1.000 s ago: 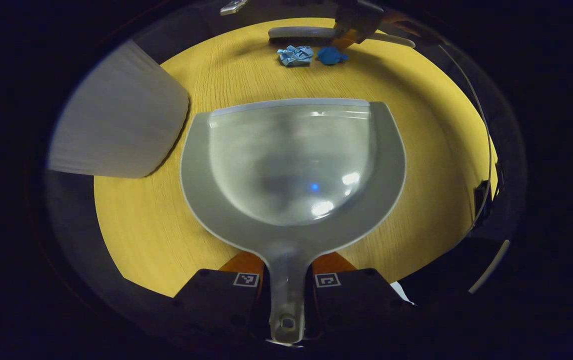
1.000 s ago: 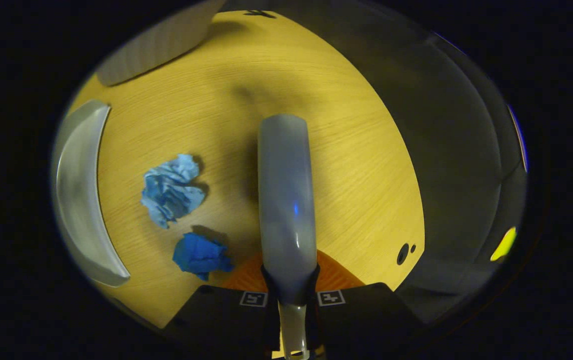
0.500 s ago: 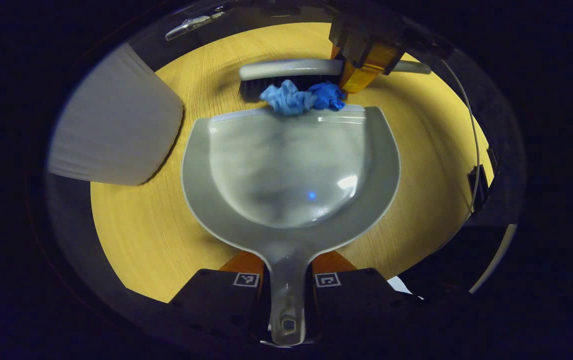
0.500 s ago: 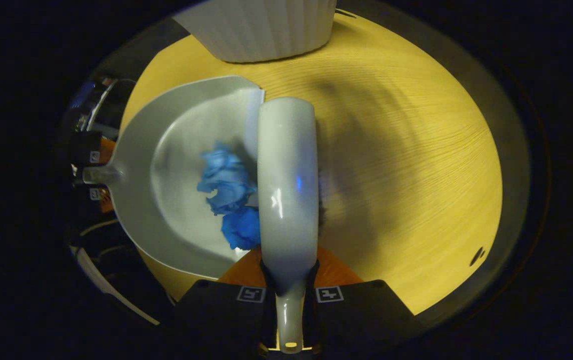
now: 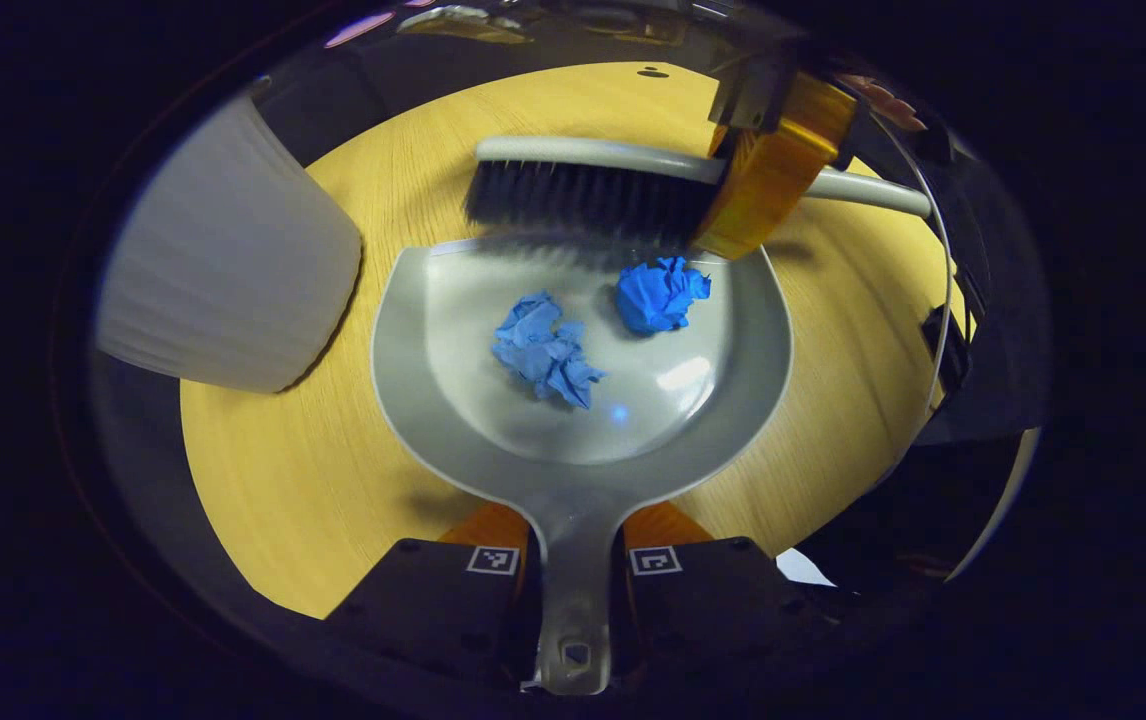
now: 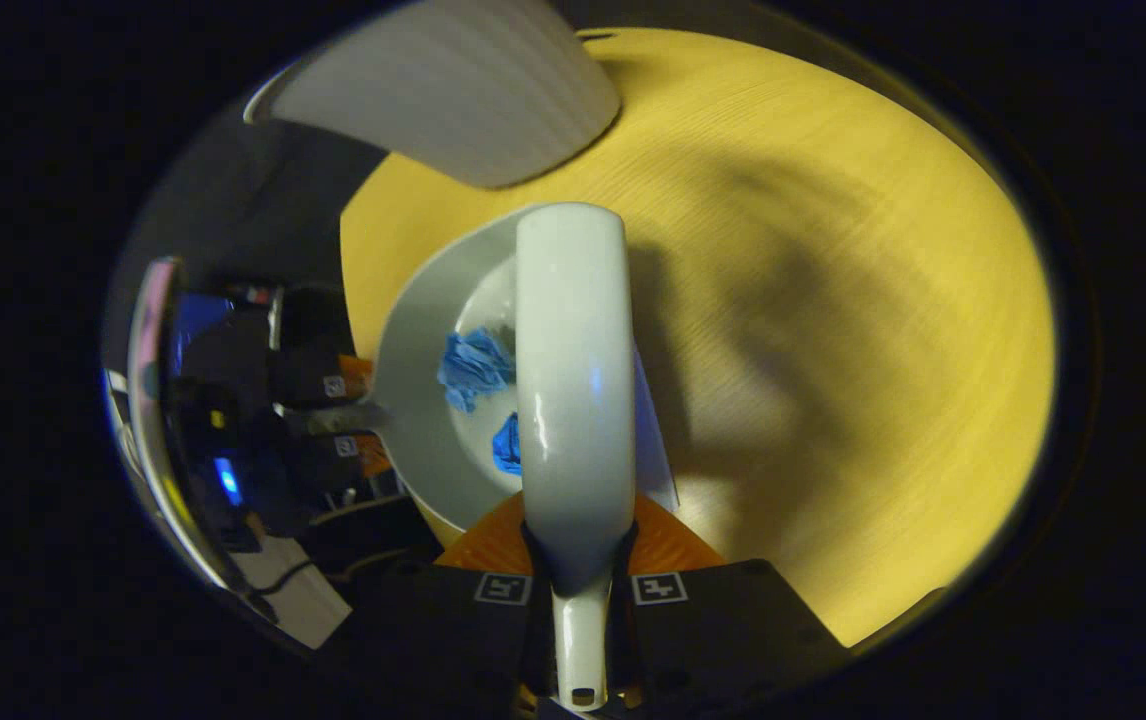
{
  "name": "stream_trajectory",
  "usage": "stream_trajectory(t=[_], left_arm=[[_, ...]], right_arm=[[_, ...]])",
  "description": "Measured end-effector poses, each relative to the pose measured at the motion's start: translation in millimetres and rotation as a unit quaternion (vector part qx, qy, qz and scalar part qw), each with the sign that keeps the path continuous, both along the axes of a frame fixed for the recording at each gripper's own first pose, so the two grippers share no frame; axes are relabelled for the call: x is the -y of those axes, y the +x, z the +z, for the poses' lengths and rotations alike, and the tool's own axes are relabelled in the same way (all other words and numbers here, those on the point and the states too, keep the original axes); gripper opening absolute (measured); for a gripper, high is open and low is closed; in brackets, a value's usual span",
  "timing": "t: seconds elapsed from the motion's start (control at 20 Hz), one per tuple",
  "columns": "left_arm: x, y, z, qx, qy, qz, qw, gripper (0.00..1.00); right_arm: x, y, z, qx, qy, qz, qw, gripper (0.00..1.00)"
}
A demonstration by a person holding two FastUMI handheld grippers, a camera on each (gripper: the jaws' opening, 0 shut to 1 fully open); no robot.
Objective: Pick up the small broom and dustpan from the desktop, sweep the trash into the dustpan with the broom, and then empty the trash into the garbage bin.
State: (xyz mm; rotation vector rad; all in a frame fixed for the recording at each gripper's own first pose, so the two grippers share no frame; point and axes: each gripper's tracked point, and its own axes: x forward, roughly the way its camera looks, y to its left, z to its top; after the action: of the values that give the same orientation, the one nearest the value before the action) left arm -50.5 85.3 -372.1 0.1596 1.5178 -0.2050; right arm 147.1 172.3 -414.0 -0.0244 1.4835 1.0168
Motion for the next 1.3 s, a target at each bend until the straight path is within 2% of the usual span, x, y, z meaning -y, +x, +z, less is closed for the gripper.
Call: stream_trajectory(t=[0.15, 0.3, 0.4, 0.6, 0.7, 0.9, 1.05, 1.3], left_arm=[[3, 7, 5, 0.034, -0.016, 0.001, 0.999, 0.24], [4, 21, 22, 0.078, -0.024, -0.002, 0.997, 0.24], [5, 29, 36, 0.110, -0.021, -0.011, 0.994, 0.24], [-11, 58, 82, 0.162, -0.002, -0.029, 0.986, 0.24], [-14, 76, 108, 0.183, -0.008, -0.027, 0.983, 0.24], [-53, 120, 164, 0.240, 0.024, -0.039, 0.970, 0.24], [-112, 148, 198, 0.263, 0.093, -0.057, 0.959, 0.23], [-221, 158, 232, 0.227, 0.224, -0.078, 0.944, 0.23]], right_arm=[[10, 6, 40, 0.016, 0.081, -0.099, 0.992, 0.22], [33, 16, 47, 0.064, 0.115, -0.180, 0.975, 0.22], [58, 20, 56, 0.105, 0.119, -0.241, 0.958, 0.21], [92, 3, 81, 0.169, 0.167, -0.340, 0.910, 0.21], [104, -7, 80, 0.183, 0.177, -0.363, 0.896, 0.21], [125, -26, 39, 0.217, 0.161, -0.367, 0.890, 0.21], [139, -51, 13, 0.204, 0.169, -0.378, 0.887, 0.21], [149, -91, -50, 0.195, 0.153, -0.376, 0.893, 0.21]])
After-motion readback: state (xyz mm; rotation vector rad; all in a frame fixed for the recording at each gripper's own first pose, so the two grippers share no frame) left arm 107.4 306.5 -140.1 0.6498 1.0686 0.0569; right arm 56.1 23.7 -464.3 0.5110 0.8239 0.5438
